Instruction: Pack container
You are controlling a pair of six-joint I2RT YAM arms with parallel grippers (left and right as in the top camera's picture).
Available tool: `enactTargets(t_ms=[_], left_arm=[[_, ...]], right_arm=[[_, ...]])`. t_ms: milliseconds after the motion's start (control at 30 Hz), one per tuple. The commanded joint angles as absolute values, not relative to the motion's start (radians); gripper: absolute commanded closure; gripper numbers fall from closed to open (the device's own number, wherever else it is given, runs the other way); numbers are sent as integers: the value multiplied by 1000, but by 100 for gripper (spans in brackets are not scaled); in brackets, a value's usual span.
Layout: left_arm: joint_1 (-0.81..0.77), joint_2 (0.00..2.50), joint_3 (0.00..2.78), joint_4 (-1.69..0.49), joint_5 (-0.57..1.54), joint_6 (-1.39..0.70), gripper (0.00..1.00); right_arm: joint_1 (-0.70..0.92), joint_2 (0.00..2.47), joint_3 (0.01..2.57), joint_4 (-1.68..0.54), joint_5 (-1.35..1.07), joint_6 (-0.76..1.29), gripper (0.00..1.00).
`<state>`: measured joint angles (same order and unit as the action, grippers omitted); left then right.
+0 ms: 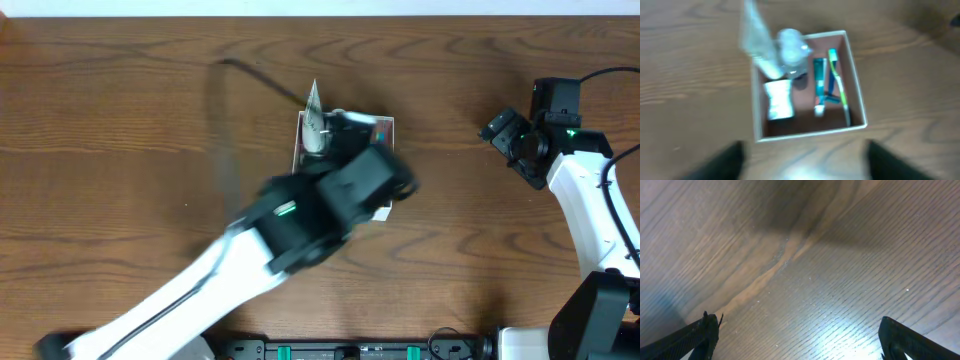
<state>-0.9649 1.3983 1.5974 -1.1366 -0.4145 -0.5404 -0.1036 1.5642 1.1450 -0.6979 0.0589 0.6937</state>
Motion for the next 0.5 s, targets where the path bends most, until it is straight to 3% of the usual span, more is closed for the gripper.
enactTargets(t_ms=[0,300,467], left_arm=[[-963,1315,1602,-1221,-455,-524,2],[-963,1153,1585,-1540,-390,-558,2],[-963,1126,1498,-1665,-367,-770,2]], right_arm=[[-104,1571,1149,-699,63,702,1],[-104,1571,1149,-699,63,702,1],[-104,1571,1149,-699,63,702,1]])
